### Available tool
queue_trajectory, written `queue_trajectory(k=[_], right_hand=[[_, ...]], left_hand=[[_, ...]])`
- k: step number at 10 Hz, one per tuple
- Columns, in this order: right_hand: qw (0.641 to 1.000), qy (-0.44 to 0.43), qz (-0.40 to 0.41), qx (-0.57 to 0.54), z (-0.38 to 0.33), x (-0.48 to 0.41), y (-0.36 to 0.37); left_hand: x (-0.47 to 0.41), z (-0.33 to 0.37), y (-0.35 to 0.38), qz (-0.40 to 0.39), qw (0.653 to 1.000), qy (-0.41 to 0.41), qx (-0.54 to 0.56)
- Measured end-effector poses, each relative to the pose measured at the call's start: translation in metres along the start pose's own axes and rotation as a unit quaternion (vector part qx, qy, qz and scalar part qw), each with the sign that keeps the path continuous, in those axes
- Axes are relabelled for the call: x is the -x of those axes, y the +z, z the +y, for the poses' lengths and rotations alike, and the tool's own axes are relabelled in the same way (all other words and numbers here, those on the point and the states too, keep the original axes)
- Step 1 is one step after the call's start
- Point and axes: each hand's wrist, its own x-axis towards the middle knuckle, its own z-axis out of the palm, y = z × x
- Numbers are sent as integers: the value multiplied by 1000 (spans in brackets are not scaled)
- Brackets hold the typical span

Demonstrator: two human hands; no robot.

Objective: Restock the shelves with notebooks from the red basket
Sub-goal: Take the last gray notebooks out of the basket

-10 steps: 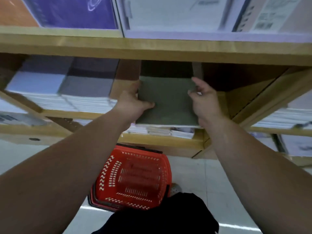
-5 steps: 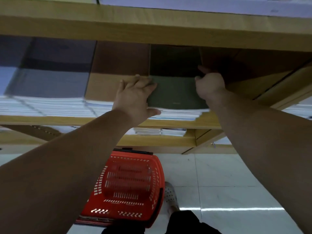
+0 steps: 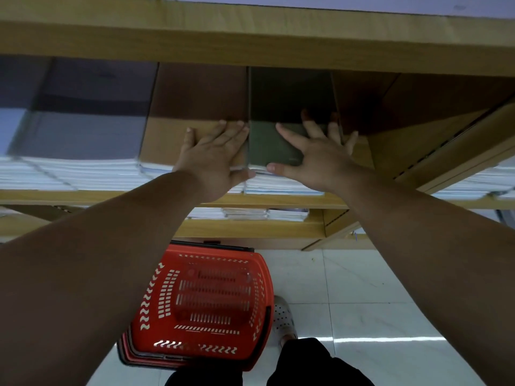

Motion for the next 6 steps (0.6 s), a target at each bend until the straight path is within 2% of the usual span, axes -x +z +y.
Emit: queue_trajectory(k=[2, 3, 5, 6], right_hand=[[1000, -13, -28, 2, -5, -12, -3], [999, -15, -35, -1, -6, -13, -4], [997, -4, -67, 37, -15, -6, -20], [999, -21, -3, 32, -26, 18, -30]], left_hand=[[-2, -3, -4, 7, 999, 23, -21], [-3, -1, -8, -5, 1000, 9, -15], [1, 21, -31, -83, 994, -35, -65], [35, 21, -37, -52, 994, -76, -55]])
